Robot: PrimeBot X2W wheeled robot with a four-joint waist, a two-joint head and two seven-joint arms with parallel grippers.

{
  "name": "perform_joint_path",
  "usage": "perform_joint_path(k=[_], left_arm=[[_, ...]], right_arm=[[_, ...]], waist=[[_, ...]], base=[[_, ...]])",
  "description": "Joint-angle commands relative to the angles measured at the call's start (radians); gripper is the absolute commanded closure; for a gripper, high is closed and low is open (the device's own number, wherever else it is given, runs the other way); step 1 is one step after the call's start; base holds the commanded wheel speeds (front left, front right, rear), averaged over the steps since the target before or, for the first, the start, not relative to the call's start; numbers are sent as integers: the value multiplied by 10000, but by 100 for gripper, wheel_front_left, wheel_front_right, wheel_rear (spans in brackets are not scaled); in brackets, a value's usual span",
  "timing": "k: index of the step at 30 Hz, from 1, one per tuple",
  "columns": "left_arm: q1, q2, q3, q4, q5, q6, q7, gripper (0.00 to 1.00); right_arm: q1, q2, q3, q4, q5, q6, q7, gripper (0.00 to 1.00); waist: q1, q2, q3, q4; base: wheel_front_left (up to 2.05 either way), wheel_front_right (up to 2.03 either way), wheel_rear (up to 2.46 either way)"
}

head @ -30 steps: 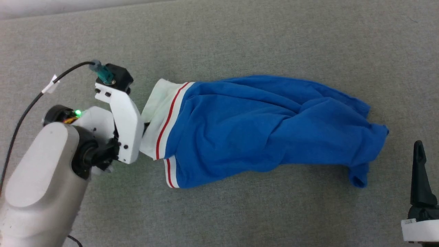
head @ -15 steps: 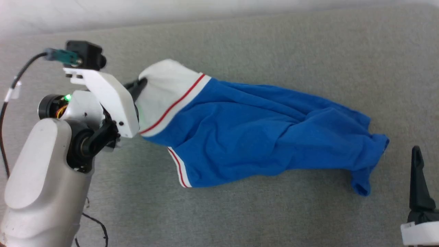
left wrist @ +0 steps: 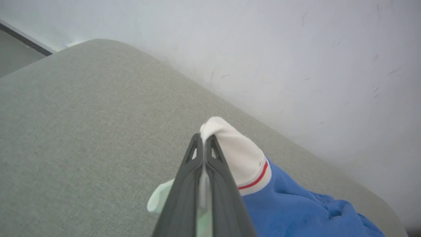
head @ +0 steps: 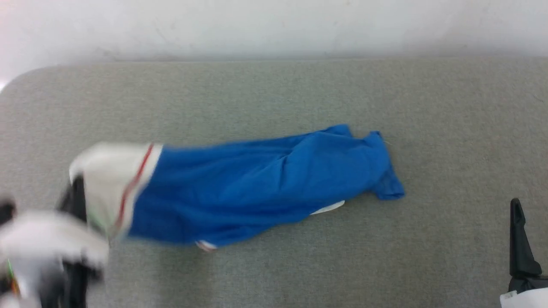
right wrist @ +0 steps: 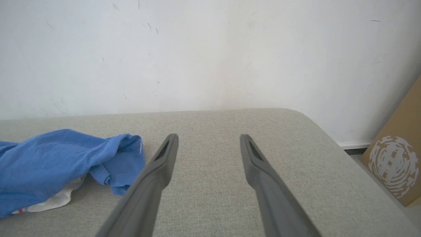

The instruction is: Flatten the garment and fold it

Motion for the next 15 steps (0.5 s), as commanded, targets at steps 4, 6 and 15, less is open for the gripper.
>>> perform_joint_path(k=[4,6,15], left_arm=[[2343,-1078,-39,-812,-436,61,-540,100],[3043,-1543,-398,-978,-551,-12,-679,100],[2900,-1569,-1359,-547,354,-186,-1158,0]], right_arm=[[258,22,-106,-43,55,-9,45,0],[292,22,-129,-55,70,-9,72,0],[104,22,58,-174,-24,-9,263,0]], waist=[[2,0,-69,230],[2,0,-61,314],[2,0,-75,358]], base=[[0,0,0],[0,0,0],[0,0,0]])
